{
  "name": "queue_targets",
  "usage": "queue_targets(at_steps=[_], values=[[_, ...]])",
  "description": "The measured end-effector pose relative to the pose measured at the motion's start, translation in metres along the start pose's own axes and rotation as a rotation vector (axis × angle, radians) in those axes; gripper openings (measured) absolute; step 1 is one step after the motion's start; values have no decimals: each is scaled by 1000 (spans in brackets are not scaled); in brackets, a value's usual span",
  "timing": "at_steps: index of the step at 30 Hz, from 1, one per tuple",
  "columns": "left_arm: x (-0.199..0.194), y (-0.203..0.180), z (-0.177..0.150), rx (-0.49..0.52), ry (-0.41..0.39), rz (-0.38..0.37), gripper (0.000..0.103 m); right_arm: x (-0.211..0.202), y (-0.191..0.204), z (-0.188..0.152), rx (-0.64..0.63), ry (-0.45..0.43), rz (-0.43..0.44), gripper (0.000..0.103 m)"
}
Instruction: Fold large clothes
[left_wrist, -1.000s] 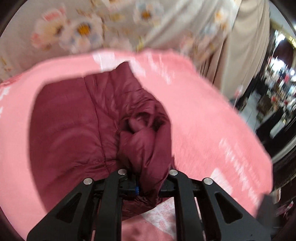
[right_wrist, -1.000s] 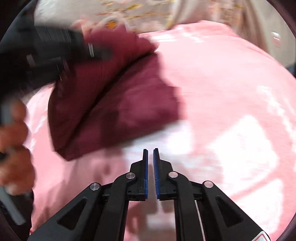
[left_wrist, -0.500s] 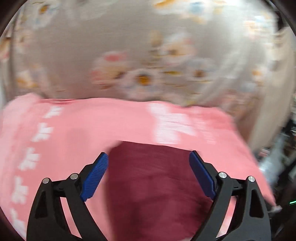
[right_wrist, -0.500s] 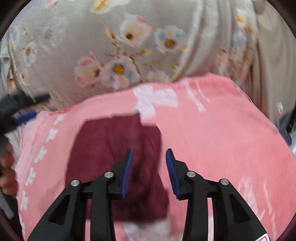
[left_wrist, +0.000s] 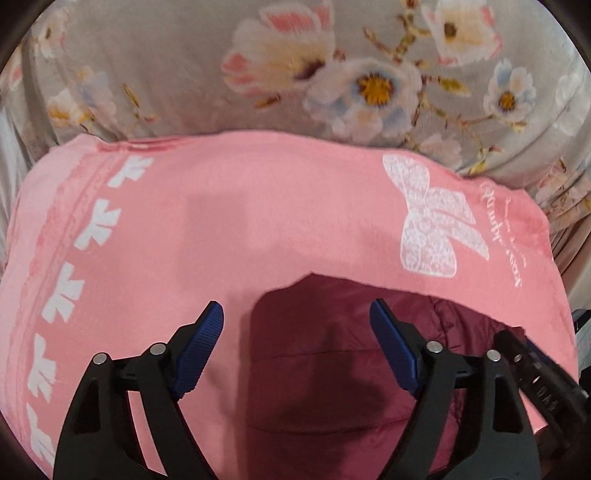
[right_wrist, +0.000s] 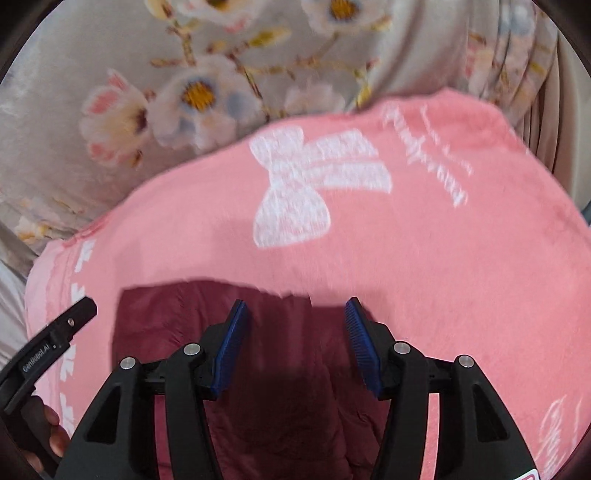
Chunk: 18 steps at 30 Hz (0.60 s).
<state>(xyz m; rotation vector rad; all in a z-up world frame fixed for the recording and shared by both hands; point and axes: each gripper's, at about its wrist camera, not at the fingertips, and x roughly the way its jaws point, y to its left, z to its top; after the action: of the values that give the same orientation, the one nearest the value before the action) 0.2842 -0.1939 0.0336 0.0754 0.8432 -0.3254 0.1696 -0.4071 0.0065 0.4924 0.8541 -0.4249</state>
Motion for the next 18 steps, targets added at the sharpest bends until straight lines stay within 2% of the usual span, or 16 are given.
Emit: queue_targets(at_steps=[2, 4, 8, 13, 18], values=[[15, -8, -8, 3, 32, -12, 78, 7, -5, -9, -13, 3, 12, 14], [25, -15, -14, 8, 52, -19, 77, 4, -14, -16, -3, -39, 32, 6], [46, -30, -30, 21, 80, -39, 78, -2, -37, -31, 45, -104, 0, 4], [57, -48, -47, 58, 36, -7, 81, 20, -43, -45, 16, -100, -37, 4], [68, -46, -54, 50, 18, -3, 87, 35, -46, -49, 17, -96, -30, 4]])
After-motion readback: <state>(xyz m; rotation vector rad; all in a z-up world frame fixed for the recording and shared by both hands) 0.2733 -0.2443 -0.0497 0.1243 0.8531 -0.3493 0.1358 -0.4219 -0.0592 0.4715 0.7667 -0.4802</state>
